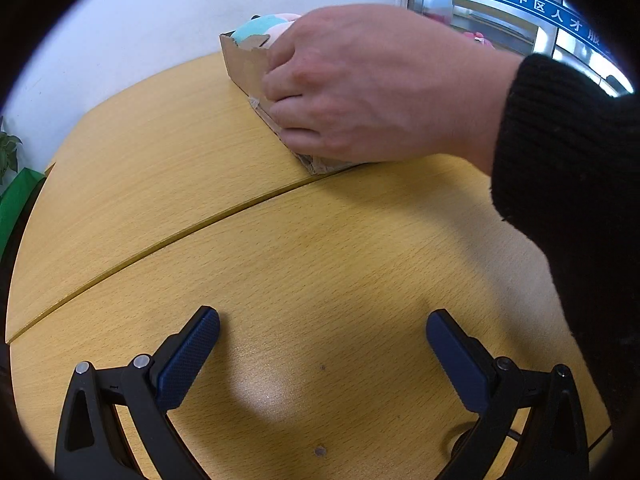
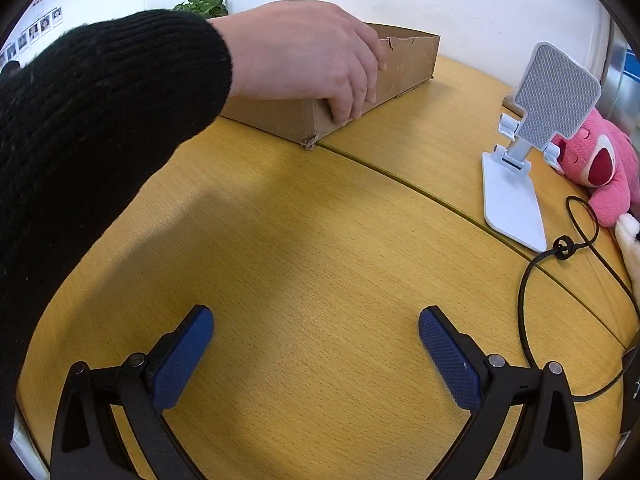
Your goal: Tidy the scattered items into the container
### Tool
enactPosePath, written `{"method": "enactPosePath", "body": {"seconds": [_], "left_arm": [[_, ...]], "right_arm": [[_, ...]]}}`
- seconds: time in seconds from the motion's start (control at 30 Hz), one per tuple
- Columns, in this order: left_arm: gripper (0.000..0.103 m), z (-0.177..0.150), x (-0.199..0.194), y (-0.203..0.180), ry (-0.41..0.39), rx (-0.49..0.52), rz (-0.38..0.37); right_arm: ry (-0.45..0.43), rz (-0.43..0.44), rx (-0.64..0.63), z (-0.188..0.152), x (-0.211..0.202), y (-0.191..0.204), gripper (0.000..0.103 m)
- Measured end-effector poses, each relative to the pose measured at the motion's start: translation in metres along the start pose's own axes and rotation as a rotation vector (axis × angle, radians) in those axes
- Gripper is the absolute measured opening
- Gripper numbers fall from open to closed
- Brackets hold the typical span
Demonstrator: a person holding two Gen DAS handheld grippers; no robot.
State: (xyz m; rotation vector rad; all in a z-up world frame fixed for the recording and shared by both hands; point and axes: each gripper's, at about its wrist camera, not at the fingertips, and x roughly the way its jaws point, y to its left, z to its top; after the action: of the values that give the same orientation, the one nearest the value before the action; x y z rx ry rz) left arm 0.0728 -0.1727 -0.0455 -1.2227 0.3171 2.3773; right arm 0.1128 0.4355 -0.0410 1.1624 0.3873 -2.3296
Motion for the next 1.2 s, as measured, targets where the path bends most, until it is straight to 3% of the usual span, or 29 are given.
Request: {"method": "enactPosePath", "body": {"seconds": [1.2], "left_arm": [[0.103, 0.0044, 0.0035, 0.0072, -0.001, 0.000, 0.002]], "right_arm": [[0.000, -0.002, 0.001, -0.0025, -0.0034, 0.0001, 0.103]]}}
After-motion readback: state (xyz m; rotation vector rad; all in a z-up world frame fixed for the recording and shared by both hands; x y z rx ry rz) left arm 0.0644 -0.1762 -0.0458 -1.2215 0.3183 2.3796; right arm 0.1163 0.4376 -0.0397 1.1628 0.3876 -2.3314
